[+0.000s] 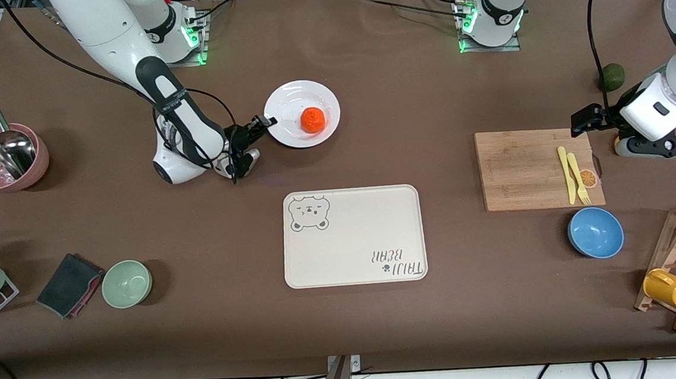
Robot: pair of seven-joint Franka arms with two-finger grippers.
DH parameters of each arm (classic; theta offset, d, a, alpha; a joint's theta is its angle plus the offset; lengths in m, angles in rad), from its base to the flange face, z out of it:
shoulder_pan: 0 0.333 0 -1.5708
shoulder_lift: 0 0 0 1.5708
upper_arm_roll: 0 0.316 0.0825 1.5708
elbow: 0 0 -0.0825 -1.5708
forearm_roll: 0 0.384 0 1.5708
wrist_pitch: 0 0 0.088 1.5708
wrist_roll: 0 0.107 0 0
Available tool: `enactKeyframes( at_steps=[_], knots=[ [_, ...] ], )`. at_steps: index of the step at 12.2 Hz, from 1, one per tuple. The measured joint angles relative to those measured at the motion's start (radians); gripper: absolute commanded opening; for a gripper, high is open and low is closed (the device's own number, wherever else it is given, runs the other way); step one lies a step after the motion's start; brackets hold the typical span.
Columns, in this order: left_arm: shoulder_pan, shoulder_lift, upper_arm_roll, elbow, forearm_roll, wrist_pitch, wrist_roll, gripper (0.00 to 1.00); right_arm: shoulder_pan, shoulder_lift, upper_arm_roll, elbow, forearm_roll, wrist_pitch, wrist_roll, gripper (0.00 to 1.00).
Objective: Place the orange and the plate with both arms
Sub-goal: 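Grasp the white plate rim with the right gripper, then slide the plate with the right gripper onto the bear tray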
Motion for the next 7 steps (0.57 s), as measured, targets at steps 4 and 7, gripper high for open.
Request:
enactKeyframes(
  at_steps=[4, 7],
  knots=[
    [-0.001, 0.0, -0.001, 0.001, 0.0, 0.0, 0.0, 1.0, -0.014, -0.002, -0.006, 0.037, 0.007, -0.051, -0.006, 0.0],
    [-0.001, 0.0, -0.001, 0.001, 0.0, 0.0, 0.0, 1.0, -0.052, -0.003, -0.015, 0.144, 0.012, -0.087, 0.08, 0.0]
  ],
)
